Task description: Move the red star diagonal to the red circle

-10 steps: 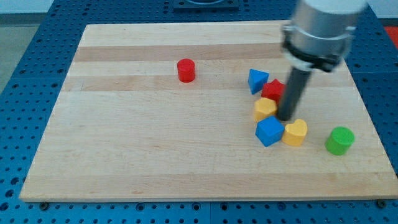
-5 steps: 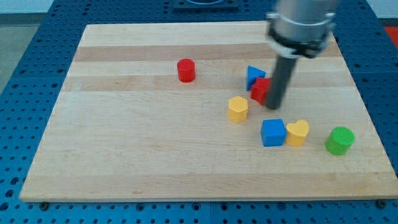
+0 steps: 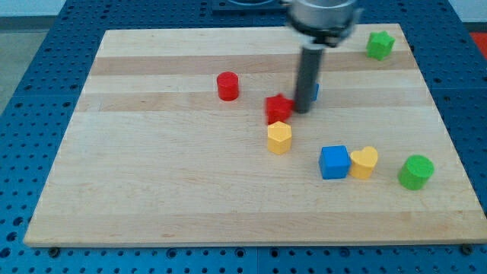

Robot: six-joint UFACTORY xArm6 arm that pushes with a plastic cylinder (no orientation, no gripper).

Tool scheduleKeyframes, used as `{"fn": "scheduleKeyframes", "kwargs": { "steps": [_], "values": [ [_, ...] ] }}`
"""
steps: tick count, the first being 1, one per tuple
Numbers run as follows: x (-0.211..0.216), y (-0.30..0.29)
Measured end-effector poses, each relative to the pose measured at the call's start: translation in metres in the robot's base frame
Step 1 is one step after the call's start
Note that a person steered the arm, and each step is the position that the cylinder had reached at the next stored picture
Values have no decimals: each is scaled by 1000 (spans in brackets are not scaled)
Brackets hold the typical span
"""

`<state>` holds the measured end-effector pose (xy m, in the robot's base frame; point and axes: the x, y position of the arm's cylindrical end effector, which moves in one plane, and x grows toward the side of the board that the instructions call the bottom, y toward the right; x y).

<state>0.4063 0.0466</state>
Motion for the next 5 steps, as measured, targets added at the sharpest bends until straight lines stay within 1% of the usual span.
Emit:
{"fn": "scheduleKeyframes", "kwargs": {
  "steps": [1, 2, 3, 4, 5],
  "values": [
    [0, -56],
    [4, -18],
    [25, -29],
    [26, -113],
    [26, -141]
  ]
}}
